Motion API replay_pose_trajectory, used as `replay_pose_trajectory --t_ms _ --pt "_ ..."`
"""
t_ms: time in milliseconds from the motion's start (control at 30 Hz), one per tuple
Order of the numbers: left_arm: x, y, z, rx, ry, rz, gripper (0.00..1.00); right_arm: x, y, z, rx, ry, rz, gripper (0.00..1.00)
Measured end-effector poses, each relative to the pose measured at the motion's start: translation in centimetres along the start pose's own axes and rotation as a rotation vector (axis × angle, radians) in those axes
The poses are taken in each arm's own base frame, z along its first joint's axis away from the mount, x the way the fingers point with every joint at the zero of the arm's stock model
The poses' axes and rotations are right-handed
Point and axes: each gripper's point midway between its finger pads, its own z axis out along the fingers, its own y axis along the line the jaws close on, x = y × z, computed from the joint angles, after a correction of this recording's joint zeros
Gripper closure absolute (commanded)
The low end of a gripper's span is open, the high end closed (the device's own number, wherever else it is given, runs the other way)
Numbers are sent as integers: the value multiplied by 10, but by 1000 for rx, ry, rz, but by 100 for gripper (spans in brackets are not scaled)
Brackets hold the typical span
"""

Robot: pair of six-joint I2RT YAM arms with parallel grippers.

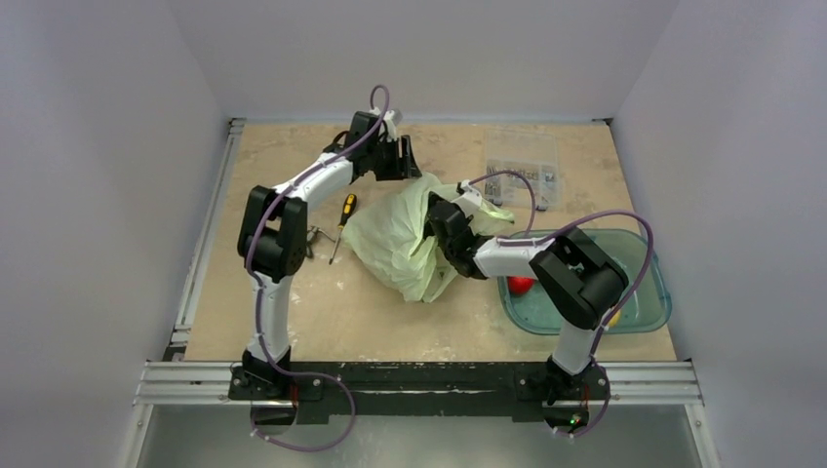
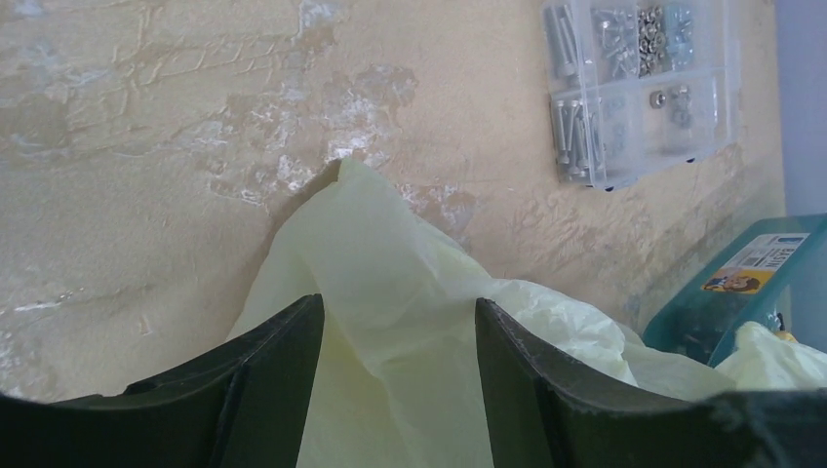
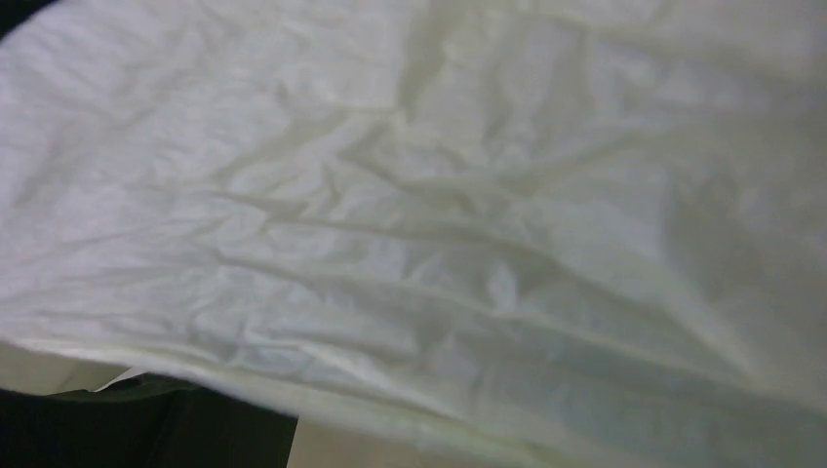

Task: Take the fake fruits out of the plastic bag
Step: Take out the fake fruit from the plastic bag.

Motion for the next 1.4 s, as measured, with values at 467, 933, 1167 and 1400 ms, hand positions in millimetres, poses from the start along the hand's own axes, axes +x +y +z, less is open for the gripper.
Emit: replay_pose_trajectory --t_ms 467,933,1167,1400 --pt "30 -2 27 29 93 -57 57 -28 24 16 -46 -59 -12 17" --pt "50 -7 25 80 160 -93 61 -18 5 39 29 -50 -186 1" --pt "51 -7 26 90 159 -110 62 -14 -7 52 40 -48 -184 1" --pt "46 -5 26 105 145 -125 64 -13 -7 66 8 -81 -172 1"
